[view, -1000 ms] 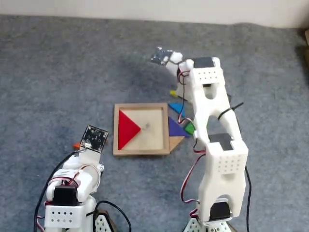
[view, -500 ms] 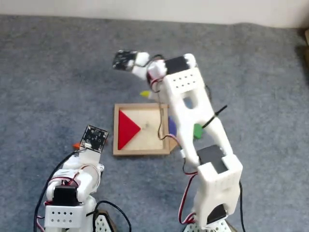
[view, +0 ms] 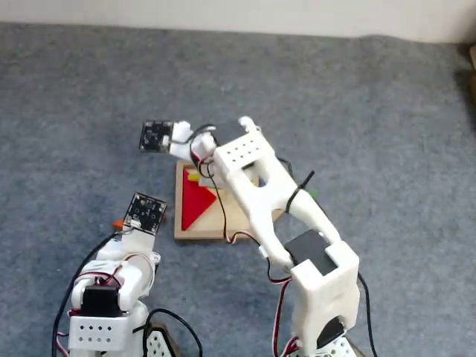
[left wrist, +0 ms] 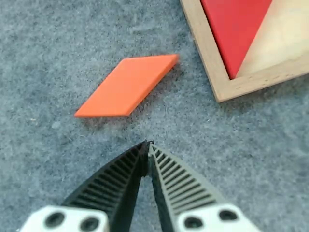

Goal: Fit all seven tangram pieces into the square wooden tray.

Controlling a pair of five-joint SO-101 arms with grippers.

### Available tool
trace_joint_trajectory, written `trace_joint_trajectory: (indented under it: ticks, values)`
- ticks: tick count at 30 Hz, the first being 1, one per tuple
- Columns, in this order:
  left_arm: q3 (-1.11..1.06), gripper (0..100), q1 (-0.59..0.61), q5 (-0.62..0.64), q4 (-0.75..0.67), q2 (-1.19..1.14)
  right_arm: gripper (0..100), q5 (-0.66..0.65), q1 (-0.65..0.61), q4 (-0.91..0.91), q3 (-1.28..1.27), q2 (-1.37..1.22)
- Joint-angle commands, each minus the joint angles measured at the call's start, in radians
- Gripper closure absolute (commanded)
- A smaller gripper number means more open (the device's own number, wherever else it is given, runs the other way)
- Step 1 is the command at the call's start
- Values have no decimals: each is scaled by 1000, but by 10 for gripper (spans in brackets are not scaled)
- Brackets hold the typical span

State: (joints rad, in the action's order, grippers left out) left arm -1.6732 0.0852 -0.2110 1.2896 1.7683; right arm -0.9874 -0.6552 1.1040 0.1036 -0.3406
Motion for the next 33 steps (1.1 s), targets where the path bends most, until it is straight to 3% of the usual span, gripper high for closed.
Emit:
trace_joint_trajectory:
  ticks: [1,7,15,26,31,33]
  values:
    - [-24,975,-15,8,3,48,992,5,-8,-82,-44,77]
    - [-24,975,-15,8,3,48,980,9,-10,-82,-117,82]
    - [-24,975,-15,8,3,48,756,11,-12,113,-120,84]
    - [-24,975,-15,8,3,48,759,14,-25,171,-127,225]
    - [-24,975,-15,8,3,48,898,18,-24,157,-151,205]
    - [-24,975,-15,8,3,48,957,83,-24,159,-160,196]
